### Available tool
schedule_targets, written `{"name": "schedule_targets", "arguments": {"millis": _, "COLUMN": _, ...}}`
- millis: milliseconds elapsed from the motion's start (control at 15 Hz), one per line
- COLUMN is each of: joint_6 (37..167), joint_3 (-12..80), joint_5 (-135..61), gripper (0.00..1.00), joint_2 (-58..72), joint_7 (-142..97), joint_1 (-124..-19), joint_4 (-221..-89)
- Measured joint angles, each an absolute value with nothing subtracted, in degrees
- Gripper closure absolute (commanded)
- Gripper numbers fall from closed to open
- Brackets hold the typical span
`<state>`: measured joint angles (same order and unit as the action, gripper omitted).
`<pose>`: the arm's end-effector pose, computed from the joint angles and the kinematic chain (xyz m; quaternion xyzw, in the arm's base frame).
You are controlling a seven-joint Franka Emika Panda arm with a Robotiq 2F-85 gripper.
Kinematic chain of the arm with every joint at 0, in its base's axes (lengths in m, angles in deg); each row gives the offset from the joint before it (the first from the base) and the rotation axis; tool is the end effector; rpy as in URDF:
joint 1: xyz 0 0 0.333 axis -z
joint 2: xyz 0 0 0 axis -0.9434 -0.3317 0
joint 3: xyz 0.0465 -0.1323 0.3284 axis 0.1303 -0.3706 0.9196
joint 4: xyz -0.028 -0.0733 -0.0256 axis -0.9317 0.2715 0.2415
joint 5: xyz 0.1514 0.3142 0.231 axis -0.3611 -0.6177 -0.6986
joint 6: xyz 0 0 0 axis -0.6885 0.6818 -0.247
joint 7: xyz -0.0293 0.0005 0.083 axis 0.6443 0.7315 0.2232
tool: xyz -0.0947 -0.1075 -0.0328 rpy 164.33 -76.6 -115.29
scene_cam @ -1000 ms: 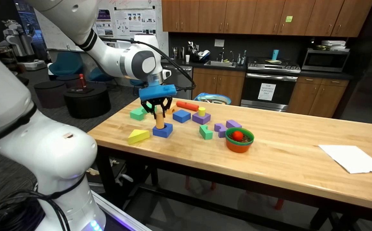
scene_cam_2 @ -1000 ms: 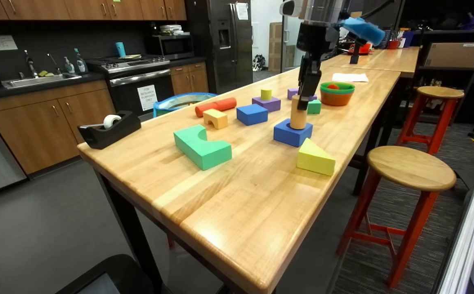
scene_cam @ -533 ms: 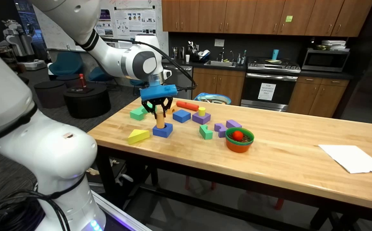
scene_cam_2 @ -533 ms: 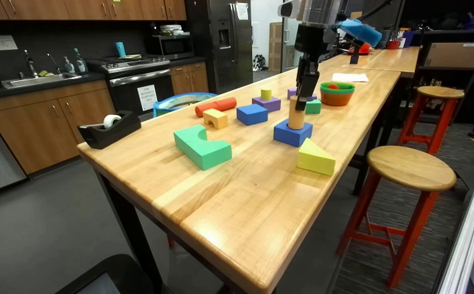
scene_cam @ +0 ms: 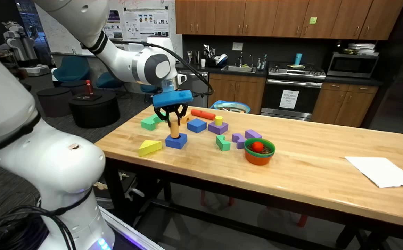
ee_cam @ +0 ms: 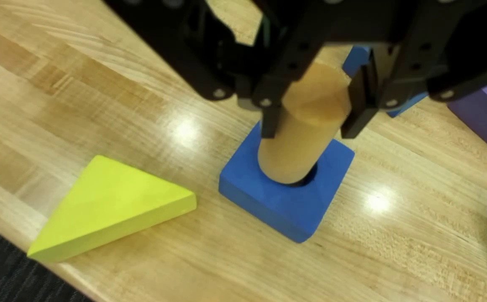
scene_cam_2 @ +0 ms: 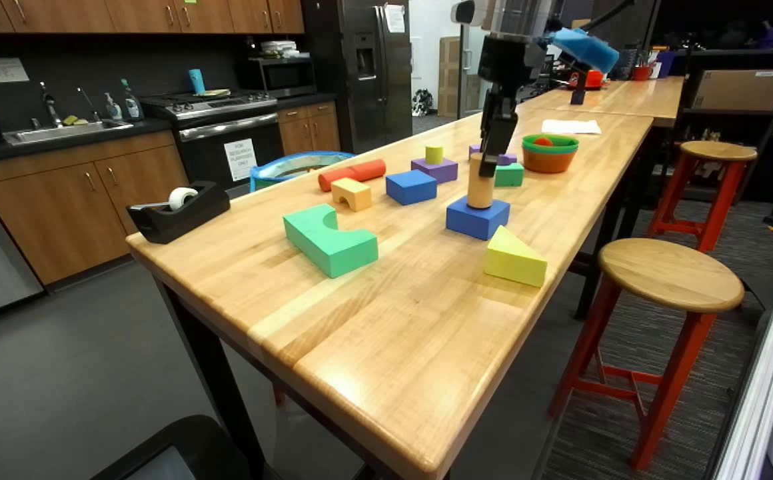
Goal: Lift the cylinder block and fit it inside the block with a hole in the middle
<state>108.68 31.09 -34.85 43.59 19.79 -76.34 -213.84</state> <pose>0.4306 -0.0085 0.3616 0.9329 0.3480 0.0840 0.0402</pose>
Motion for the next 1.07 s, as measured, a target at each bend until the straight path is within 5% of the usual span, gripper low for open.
{"name": "schedule_targets", "arguments": {"millis": 1067, "joint_6": 108.7, "joint_3": 31.1, "joint_5": -34.9, "gripper": 0.84, "joint_2": 41.0, "joint_7": 19.8, "joint_1": -76.2, "joint_4": -212.1}}
